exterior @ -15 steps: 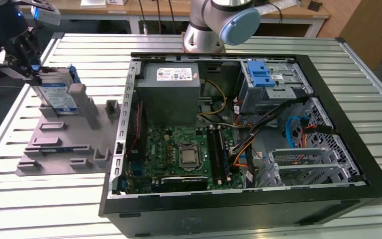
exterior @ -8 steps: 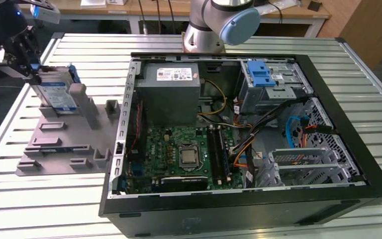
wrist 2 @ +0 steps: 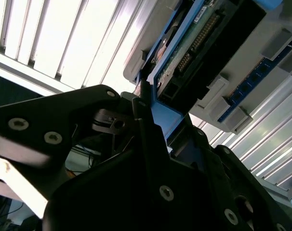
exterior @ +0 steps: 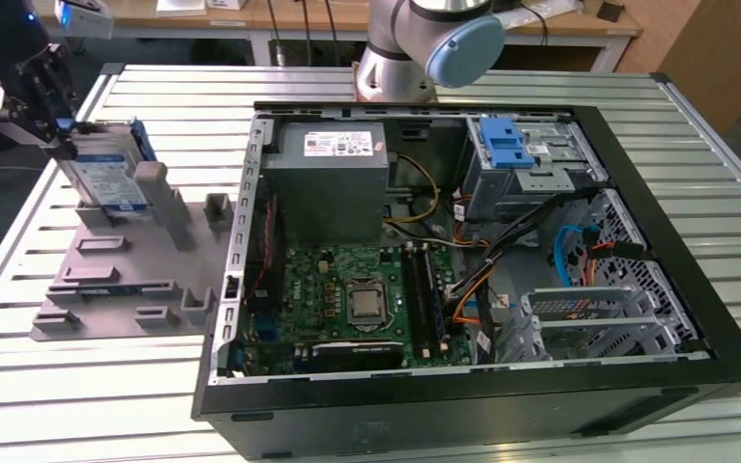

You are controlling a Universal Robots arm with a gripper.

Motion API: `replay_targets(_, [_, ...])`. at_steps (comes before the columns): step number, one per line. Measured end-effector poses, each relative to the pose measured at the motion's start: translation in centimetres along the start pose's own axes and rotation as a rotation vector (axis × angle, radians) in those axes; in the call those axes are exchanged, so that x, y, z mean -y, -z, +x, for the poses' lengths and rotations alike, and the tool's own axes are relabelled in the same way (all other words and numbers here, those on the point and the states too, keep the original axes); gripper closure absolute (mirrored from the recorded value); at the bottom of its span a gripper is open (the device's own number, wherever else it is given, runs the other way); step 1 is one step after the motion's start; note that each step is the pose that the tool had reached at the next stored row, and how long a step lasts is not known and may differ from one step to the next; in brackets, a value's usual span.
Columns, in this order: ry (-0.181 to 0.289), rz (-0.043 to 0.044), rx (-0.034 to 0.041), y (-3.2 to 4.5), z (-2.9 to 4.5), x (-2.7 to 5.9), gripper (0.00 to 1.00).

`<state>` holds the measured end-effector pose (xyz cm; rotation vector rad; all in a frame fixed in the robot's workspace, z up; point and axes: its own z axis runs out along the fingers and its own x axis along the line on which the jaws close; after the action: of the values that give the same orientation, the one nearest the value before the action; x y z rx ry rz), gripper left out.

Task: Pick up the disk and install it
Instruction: 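Pick up the disk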

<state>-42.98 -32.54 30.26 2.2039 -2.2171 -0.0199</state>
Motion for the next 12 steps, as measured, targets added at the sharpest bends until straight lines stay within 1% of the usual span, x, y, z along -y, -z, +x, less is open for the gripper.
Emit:
replay_targets(4, [0.0, 0.0, 0.0, 0.41, 0.0, -0.01, 0.64])
replay_targets(12, [0.0, -0.0002, 0.0009, 0.6, 0.0, -0.01, 0.64])
